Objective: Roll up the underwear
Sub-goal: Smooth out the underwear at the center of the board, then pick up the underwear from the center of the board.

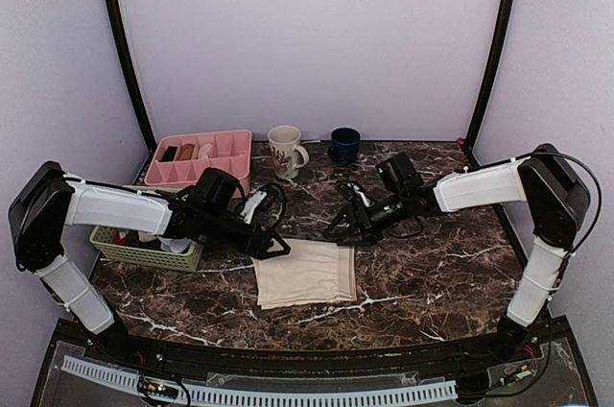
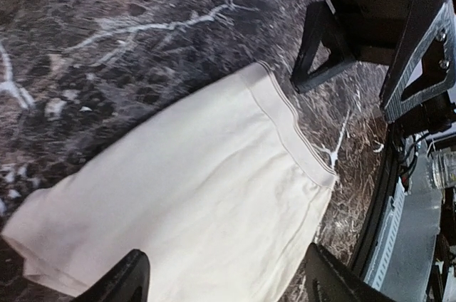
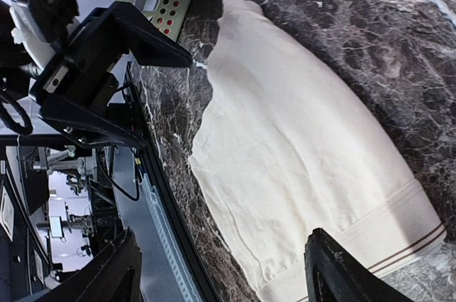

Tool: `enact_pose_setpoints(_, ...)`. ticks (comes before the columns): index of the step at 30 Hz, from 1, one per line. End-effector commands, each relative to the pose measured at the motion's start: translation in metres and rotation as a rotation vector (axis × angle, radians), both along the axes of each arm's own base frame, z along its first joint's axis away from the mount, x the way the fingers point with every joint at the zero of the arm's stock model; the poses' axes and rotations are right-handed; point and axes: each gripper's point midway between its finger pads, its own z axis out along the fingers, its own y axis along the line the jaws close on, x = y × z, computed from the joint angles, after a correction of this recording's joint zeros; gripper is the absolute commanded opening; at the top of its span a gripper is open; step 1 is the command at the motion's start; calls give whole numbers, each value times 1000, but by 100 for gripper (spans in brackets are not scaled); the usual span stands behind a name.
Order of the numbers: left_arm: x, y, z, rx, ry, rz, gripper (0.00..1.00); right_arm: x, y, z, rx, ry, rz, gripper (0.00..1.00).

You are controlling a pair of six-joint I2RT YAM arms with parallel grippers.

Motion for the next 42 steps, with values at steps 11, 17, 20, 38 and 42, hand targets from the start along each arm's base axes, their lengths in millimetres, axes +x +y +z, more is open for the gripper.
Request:
enact_pose_setpoints(11,-47,6,-86,270,191,-96,51,-62,-1,-67,-193,67,225,46)
enact_pose_setpoints(17,-68,33,-102,360,257,-96,47,-77,9,-77,-192,106,274,42)
enact_pose_setpoints(20,-74,46,-102,403,256,-81,46,-90,17,-75,-180,110,310,40)
enact_pose_setpoints(38,-49,54,40,205,-475,-173,83,-75,-5,29,-190,-809,360,45)
enact_pose_setpoints(42,-47,71,56,214,-610,-122,88,-100,-3,15,-272,-930,477,40)
